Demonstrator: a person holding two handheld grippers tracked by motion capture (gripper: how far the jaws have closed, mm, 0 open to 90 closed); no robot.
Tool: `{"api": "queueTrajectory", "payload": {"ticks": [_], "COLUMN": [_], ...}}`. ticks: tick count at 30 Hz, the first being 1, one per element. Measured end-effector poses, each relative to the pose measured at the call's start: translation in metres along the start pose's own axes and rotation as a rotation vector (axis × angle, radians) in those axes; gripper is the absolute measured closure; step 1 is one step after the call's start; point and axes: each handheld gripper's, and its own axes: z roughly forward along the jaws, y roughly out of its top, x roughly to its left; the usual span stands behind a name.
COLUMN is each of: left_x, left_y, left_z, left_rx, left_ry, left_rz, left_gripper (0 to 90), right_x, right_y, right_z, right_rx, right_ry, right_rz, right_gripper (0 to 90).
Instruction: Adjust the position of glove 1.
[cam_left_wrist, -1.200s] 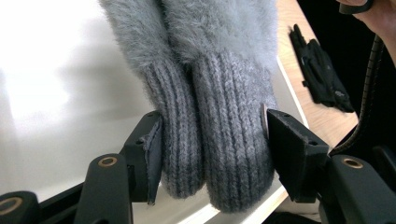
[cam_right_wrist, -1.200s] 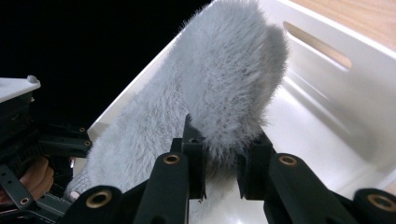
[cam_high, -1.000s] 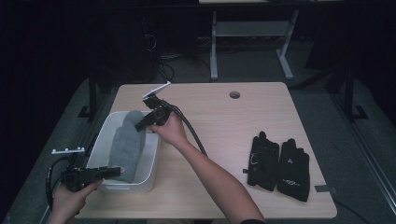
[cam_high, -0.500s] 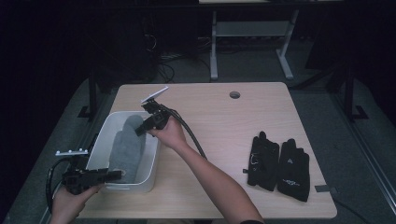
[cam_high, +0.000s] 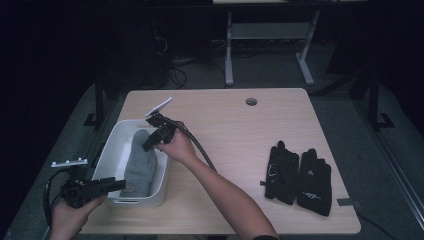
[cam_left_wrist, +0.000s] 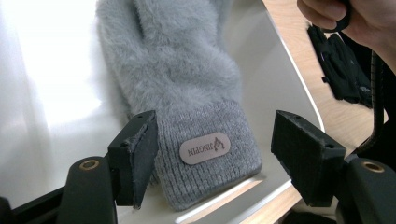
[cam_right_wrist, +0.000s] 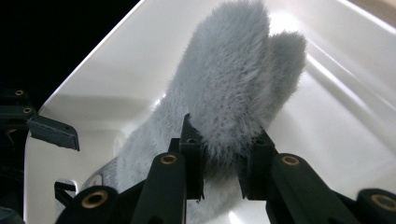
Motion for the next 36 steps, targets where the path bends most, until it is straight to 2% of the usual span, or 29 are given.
{"api": "queueTrajectory", "payload": {"ticks": [10,23,31,36], "left_x": [-0.006,-0.018,-0.026,-0.031], "left_y": [0.005,0.014,0.020,0.025], "left_z": [-0.001,0.000,0.001,0.003], "left_rx": [-0.013,-0.029,-0.041,-0.038], "left_ry": [0.003,-0.001,-0.010,-0.017], "left_rz": [0.032,0.063,0.078,0.091], "left_gripper": [31.9,31.4,31.2,31.0], "right_x": [-0.005,-0.009,-0.006,-0.006], "right_y": [0.003,0.003,0.000,-0.002], "right_z": [-0.007,-0.036,-0.051,-0.063], "right_rx": [-0.033,-0.072,-0.096,-0.127], "right_ry": [-0.043,-0.057,-0.038,0.001], "right_rz": [0.000,0.004,-0.005,0.001], "right_gripper": [61.5,59.4,57.6,56.3]}}
